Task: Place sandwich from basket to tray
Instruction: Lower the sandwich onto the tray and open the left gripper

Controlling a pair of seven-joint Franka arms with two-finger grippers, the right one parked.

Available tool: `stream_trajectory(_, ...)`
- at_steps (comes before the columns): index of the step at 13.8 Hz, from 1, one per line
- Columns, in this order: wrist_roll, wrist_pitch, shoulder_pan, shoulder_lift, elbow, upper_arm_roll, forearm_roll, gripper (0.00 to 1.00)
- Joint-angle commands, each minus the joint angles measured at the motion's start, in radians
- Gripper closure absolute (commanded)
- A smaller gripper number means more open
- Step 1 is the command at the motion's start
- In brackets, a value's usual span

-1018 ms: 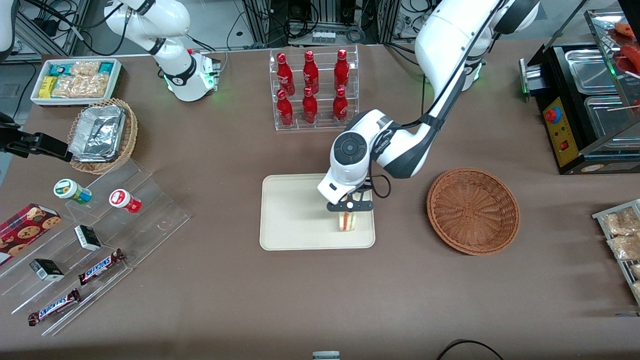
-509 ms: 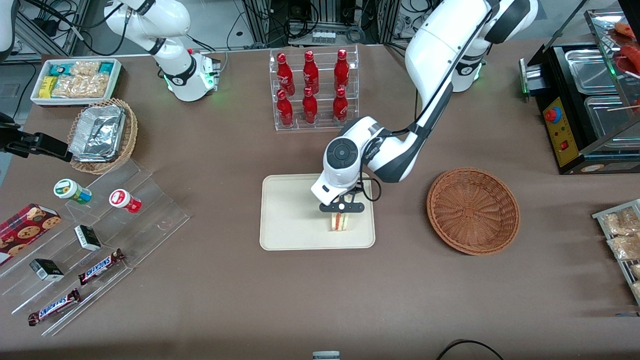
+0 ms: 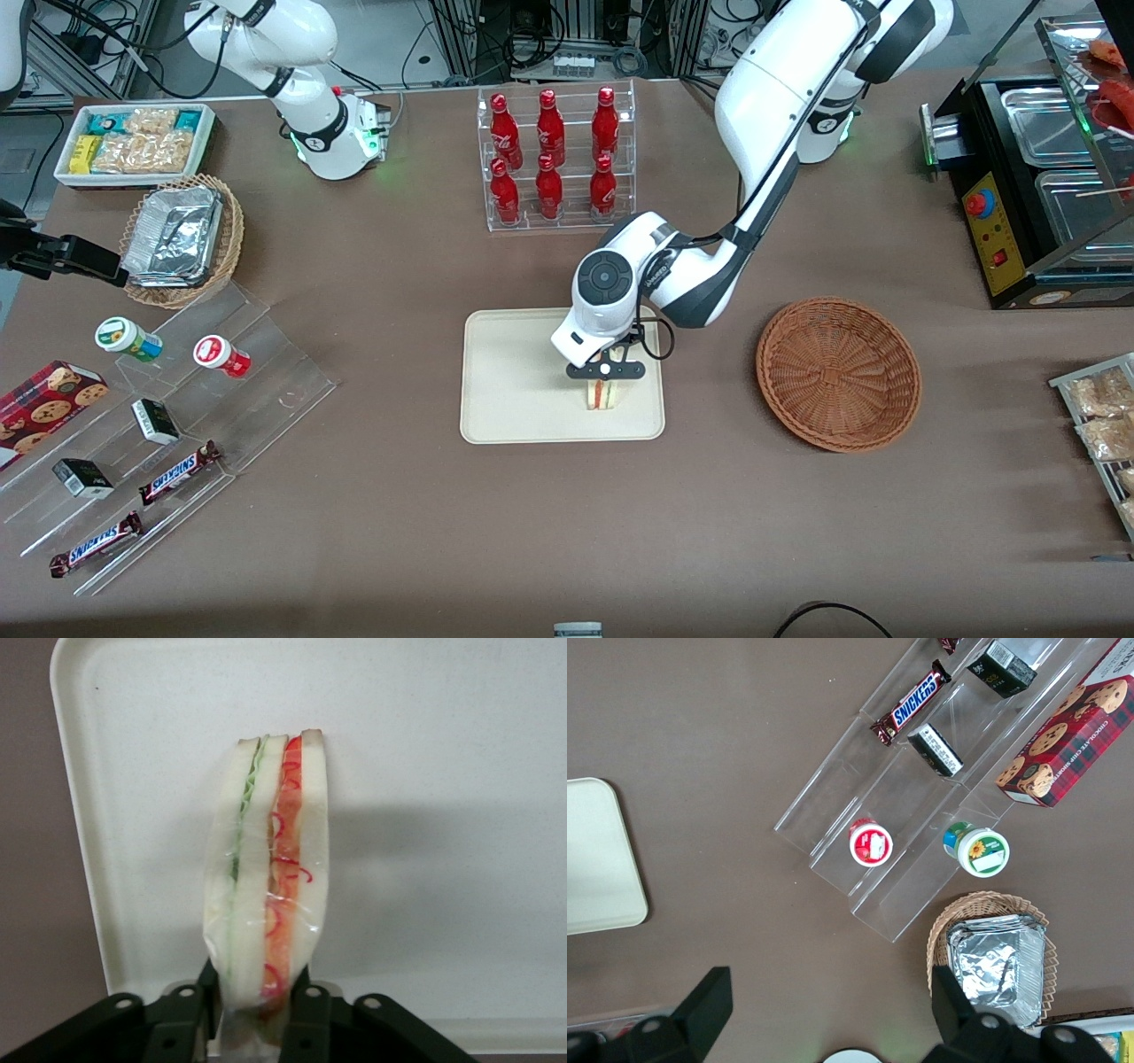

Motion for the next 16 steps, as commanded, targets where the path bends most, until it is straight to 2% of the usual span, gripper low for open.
stream_trajectory(1,-0.042,-0.006,-0.014,0.014,0.042,0.009,-0.01,0.0)
stream_trajectory(7,-0.146,-0.032,0.001,-0.046,0.082,0.015,-0.013,0.0)
stream_trajectory(15,-0.096,-0.189,0.118,-0.208,0.091,0.018,-0.002,0.0)
stream_trajectory(16,-0.029,-0.25,0.143,-0.228,0.093,0.018,0.002,0.0)
